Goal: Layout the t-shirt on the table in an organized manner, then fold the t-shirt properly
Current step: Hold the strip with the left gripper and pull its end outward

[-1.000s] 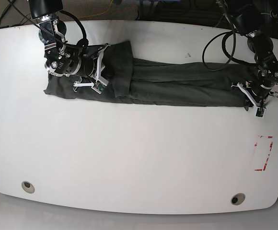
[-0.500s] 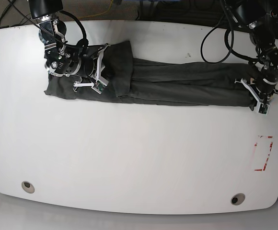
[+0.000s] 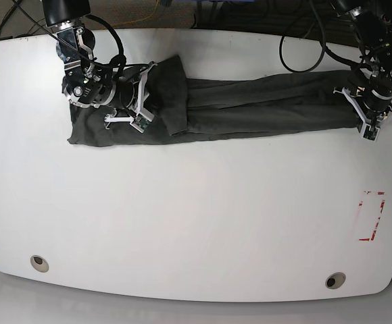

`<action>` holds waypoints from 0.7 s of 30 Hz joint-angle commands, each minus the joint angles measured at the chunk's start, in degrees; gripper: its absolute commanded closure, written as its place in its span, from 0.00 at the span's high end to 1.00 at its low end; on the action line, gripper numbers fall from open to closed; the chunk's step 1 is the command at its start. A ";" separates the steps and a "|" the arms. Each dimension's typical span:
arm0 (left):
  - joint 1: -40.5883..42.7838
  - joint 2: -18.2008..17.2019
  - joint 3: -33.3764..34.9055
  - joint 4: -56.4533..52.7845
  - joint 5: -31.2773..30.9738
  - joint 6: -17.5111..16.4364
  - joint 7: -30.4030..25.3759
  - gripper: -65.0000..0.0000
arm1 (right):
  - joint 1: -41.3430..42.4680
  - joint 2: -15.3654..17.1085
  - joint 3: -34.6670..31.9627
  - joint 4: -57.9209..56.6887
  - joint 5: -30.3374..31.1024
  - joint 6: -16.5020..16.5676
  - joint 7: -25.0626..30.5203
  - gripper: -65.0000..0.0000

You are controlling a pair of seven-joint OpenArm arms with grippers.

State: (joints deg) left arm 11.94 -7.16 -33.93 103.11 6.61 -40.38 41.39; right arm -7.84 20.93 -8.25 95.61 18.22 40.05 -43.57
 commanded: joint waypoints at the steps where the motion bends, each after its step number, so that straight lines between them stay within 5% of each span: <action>1: 0.58 -0.89 -0.31 1.37 -0.06 0.38 -0.46 0.04 | 0.41 -0.31 2.14 0.52 -0.15 -0.05 -0.08 0.00; 16: 4.54 -0.89 0.22 1.37 0.03 0.38 -0.38 0.05 | 0.14 -0.84 3.28 0.52 -0.15 -0.05 -0.25 0.00; 21: 6.91 -0.80 1.45 1.37 -0.06 0.38 -0.38 0.16 | 0.14 -0.75 3.28 0.52 -0.15 -0.05 -0.25 0.00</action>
State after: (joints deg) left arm 18.35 -7.22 -32.42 103.35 7.01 -40.34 42.04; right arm -8.21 19.53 -5.43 95.48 18.17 40.07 -44.12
